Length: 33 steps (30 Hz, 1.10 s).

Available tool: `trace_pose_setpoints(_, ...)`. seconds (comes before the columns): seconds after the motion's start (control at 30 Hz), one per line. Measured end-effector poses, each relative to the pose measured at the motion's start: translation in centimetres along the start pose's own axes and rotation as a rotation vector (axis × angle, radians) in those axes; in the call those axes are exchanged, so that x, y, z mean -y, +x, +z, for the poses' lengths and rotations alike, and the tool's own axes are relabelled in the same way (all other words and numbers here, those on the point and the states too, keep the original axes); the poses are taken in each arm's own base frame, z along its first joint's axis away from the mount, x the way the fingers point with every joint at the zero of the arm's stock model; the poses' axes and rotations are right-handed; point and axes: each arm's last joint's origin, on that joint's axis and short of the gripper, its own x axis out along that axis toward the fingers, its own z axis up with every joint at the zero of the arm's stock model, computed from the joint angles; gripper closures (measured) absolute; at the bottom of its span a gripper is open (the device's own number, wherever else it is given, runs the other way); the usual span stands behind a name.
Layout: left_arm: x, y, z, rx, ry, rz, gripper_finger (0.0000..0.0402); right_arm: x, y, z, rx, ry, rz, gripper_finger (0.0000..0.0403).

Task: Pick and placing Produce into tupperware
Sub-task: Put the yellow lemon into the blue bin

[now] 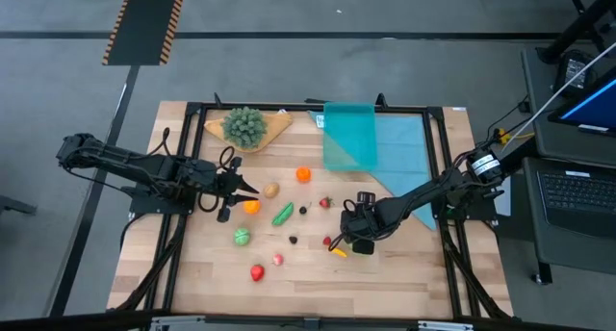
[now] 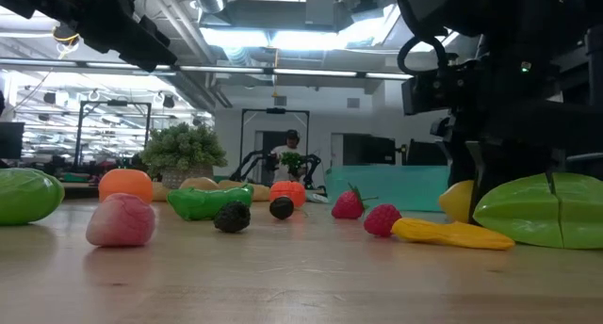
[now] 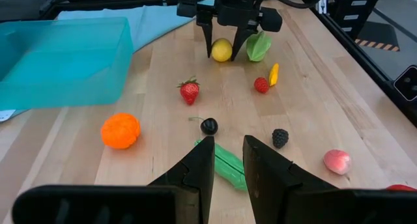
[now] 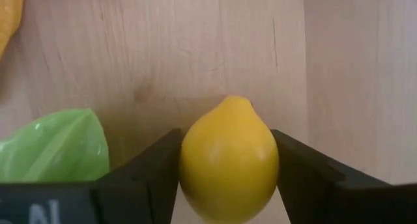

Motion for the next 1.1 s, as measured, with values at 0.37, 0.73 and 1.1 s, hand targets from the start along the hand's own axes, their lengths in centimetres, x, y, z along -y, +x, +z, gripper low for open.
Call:
trace_pose_setpoints(0.37,0.0,0.0,0.0,0.0,0.001,0.0,0.0327,-0.1,0.0,0.1,0.012,0.011,0.007,0.0188)
trace_pose_setpoints(0.73,0.0,0.0,0.0,0.0,0.001,0.0,0.0328,0.2,-0.1,0.3,0.021,0.071,0.01,0.0193)
trace_pose_setpoints(1.1,0.0,0.0,0.0,-0.001,0.001,0.0,0.0328,3.5,-3.7,1.6,0.151,0.106,0.043,0.0193)
